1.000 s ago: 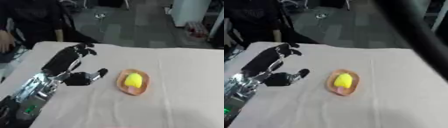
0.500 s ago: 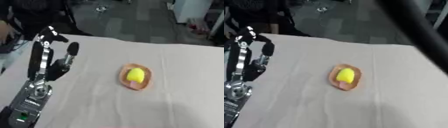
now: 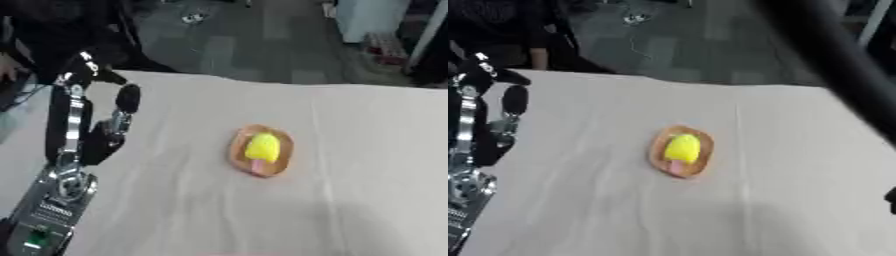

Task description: Pick up objects on the table and place them in the box.

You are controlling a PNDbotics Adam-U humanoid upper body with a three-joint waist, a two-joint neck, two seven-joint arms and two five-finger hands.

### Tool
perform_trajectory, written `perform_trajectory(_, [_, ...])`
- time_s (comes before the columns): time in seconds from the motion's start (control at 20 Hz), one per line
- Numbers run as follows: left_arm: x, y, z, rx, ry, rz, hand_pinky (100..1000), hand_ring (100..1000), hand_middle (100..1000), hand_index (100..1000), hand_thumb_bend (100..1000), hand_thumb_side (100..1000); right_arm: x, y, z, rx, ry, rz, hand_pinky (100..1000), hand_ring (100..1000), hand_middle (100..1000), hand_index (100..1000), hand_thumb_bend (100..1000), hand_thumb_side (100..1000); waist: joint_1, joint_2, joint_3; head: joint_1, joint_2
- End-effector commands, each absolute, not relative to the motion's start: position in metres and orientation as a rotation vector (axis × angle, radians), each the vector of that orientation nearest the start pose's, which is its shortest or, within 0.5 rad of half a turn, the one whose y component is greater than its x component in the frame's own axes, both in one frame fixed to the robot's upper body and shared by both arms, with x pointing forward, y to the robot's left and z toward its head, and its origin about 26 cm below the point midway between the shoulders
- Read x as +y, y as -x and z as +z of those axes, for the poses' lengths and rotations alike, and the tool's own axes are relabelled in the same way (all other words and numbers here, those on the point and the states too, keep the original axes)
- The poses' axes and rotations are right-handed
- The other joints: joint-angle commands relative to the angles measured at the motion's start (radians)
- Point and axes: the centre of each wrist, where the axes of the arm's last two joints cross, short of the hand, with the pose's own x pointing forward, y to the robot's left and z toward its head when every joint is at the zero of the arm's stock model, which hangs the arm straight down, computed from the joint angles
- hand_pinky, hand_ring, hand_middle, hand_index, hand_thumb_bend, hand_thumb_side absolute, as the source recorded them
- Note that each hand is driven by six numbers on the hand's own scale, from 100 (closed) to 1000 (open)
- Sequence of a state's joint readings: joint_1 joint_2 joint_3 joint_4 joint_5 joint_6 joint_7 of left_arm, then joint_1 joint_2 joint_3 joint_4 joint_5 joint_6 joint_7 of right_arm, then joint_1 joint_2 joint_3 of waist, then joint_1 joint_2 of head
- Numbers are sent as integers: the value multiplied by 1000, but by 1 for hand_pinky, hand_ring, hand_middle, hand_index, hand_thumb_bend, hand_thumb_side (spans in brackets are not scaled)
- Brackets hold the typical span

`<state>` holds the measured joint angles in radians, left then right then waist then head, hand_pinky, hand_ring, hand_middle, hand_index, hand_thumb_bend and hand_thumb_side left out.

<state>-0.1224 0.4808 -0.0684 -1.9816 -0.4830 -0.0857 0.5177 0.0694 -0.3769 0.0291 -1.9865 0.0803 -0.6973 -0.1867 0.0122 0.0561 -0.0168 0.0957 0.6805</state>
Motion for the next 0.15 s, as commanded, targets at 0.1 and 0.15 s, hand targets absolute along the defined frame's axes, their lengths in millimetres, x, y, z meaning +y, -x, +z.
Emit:
perform_trajectory(0.1, [285, -279, 161, -2377, -964, -309, 635, 554, 749, 758, 387, 996, -301, -250, 113, -2639, 232, 373, 198, 381, 436, 511, 100, 1000, 3, -7, -6, -23, -8])
perform_trajectory(0.15, [285, -279, 161, -2387, -961, -303, 635, 554, 750, 758, 387, 996, -301, -250, 113, -2641, 230, 370, 198, 381, 436, 514, 100, 1000, 3, -6, -8, -28, -10])
